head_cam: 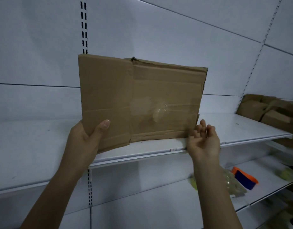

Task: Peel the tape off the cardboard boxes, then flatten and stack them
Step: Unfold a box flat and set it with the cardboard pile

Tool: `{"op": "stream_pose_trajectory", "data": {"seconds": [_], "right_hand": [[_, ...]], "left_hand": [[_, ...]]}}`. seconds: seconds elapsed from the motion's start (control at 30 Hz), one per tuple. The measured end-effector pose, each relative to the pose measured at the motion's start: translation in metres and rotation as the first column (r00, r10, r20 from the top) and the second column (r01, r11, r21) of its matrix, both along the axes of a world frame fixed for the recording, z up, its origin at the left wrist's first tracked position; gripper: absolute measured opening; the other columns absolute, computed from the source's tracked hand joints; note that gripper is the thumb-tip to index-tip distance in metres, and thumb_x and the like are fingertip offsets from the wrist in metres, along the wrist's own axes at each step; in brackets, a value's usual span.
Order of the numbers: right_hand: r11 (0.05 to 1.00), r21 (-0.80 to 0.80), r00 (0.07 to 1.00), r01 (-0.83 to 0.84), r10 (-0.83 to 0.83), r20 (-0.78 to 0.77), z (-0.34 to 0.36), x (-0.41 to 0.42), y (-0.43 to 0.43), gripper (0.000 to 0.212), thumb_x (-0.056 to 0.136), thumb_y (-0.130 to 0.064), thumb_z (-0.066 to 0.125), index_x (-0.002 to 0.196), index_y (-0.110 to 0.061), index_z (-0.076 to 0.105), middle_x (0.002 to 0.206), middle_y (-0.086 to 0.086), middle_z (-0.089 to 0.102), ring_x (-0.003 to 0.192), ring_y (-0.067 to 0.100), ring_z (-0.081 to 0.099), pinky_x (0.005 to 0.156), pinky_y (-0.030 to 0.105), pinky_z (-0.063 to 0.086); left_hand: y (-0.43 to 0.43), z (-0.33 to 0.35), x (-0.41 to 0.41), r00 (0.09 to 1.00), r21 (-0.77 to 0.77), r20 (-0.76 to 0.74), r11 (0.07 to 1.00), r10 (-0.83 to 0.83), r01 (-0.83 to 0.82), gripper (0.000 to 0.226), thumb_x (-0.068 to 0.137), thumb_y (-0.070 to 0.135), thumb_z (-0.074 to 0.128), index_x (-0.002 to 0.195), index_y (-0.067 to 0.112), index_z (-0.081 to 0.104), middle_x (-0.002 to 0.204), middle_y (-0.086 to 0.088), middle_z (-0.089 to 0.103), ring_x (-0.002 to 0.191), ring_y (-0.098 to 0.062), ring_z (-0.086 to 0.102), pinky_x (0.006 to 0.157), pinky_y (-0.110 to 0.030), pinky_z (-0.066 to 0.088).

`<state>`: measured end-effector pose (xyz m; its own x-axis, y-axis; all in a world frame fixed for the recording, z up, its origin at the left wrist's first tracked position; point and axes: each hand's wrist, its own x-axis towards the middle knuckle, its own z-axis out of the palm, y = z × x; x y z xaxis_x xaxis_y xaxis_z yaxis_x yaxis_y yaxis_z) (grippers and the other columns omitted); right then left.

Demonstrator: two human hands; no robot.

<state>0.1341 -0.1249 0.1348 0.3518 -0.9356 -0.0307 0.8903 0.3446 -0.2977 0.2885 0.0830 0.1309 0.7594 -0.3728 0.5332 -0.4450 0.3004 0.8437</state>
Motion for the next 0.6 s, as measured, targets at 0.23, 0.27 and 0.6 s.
{"op": "stream_pose_trajectory", "data": {"seconds": [0.23,0.27,0.6], "right_hand": [[0.782,-0.622,0.727,0.037,-0.449,-0.52,0.001,0.023,0.033,0.023,0.089,-0.035,0.063,0.084,-0.013,0.056,0.069,0.005,0.064,0.055,0.008,0.059,0.054,0.018,0.048],[0.752,-0.659,0.702,-0.011,-0.464,-0.541,0.005,0.029,0.038,0.033,0.083,-0.043,0.065,0.081,-0.012,0.055,0.067,0.005,0.063,0.053,0.007,0.057,0.052,0.016,0.047],[0.441,-0.882,0.483,-0.164,-0.744,-0.462,-0.008,0.054,0.046,0.067,0.065,-0.04,0.084,0.116,-0.031,0.043,0.074,-0.001,0.055,0.065,0.011,0.054,0.063,0.026,0.051]], "left_hand": [[0.002,0.0,-0.004,1.0,0.035,-0.003,0.999,0.019,-0.019,0.033,0.084,0.036,0.058,0.116,0.028,0.054,0.096,0.021,0.06,0.08,0.007,0.061,0.066,-0.006,0.046],[0.002,0.001,-0.004,1.0,0.036,-0.008,0.999,0.015,-0.015,0.035,0.083,0.036,0.057,0.117,0.027,0.053,0.097,0.021,0.06,0.084,0.004,0.06,0.069,-0.009,0.045],[0.004,0.0,-0.004,1.0,0.052,-0.019,0.998,-0.016,0.017,0.036,0.077,0.04,0.056,0.111,0.028,0.054,0.096,0.019,0.062,0.072,0.017,0.06,0.058,0.001,0.044]]}}
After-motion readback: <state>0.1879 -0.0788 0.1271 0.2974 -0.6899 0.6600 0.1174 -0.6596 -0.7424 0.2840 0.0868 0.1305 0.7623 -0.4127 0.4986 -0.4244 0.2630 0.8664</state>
